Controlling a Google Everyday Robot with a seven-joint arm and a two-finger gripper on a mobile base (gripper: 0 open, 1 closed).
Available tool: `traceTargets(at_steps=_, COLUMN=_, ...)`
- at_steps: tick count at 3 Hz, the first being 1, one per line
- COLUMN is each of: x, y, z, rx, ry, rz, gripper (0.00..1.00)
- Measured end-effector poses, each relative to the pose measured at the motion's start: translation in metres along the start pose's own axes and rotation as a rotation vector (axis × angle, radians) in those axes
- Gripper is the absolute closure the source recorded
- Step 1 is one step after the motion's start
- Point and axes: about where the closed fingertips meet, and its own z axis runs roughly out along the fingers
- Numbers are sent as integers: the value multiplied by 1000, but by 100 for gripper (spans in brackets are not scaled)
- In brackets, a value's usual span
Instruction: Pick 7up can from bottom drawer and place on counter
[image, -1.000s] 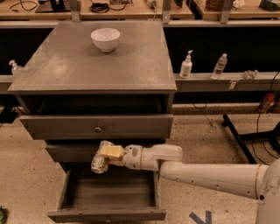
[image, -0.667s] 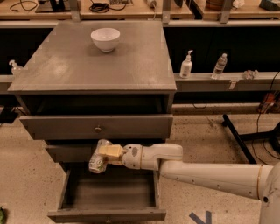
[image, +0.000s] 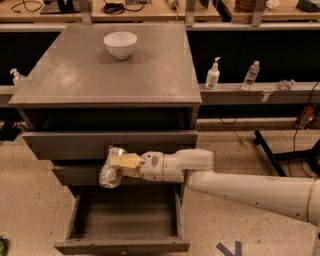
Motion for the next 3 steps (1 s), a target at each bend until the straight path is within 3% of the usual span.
traceTargets(at_steps=2, x=23, y=-50, z=-10, rx=-38, ry=-3, rz=-65, gripper=100)
traceTargets(at_steps=3, x=49, y=-85, z=-20, rx=-63, ry=20, rz=-97, gripper=100)
